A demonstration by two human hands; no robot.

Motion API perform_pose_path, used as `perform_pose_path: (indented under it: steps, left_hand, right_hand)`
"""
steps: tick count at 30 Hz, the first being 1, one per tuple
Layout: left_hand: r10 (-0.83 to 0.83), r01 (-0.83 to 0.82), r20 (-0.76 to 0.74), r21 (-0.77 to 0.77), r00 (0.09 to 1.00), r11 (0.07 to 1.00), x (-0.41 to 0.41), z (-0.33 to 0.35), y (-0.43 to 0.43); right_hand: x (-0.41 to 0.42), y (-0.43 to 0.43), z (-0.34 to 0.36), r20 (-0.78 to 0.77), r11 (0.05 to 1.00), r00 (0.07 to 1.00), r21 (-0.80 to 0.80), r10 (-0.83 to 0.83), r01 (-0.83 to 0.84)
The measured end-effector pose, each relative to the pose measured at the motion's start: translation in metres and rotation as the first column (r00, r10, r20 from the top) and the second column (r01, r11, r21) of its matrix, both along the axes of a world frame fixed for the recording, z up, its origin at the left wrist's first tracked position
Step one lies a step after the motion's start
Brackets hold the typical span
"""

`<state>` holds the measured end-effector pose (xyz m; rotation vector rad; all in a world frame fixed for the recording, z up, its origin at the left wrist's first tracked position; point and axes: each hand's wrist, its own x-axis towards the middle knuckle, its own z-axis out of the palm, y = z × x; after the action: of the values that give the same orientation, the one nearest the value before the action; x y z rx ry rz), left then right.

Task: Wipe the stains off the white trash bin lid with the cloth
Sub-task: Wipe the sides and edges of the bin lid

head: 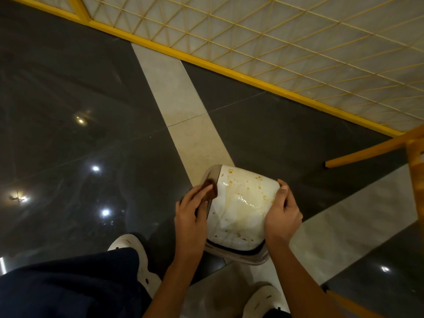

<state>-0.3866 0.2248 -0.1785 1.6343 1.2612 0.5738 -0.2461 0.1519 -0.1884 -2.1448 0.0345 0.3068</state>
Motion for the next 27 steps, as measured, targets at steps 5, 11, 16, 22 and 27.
perform_pose_path:
  steps: [5, 11, 16, 22, 27]
  left_hand:
    - [-0.016, 0.023, 0.039, -0.177, 0.999, 0.984, 0.025, 0.003, 0.047]
    - [-0.037, 0.054, 0.126, -0.137, 0.991, 0.989, 0.026, 0.004, 0.043]
    - [0.063, -0.034, 0.070, -0.354, 0.996, 0.934, 0.021, -0.014, 0.049]
    - [-0.035, 0.073, 0.104, -0.385, 0.994, 0.920, 0.043, -0.013, 0.074]
    - [0.037, -0.014, 0.056, -0.357, 0.998, 0.934, 0.003, -0.017, 0.037]
  right_hand:
    - [0.000, 0.001, 0.002, 0.005, 1.000, 1.000, -0.010, -0.002, 0.002]
    - [0.000, 0.000, 0.003, -0.003, 1.000, 1.000, 0.013, -0.008, 0.008]
    - [-0.001, 0.000, 0.003, 0.028, 1.000, 1.000, -0.002, -0.004, 0.004]
    - [-0.001, 0.002, 0.005, 0.010, 1.000, 1.000, 0.013, -0.018, 0.018]
    - [-0.001, 0.001, 0.005, -0.002, 0.999, 1.000, 0.026, -0.020, 0.020]
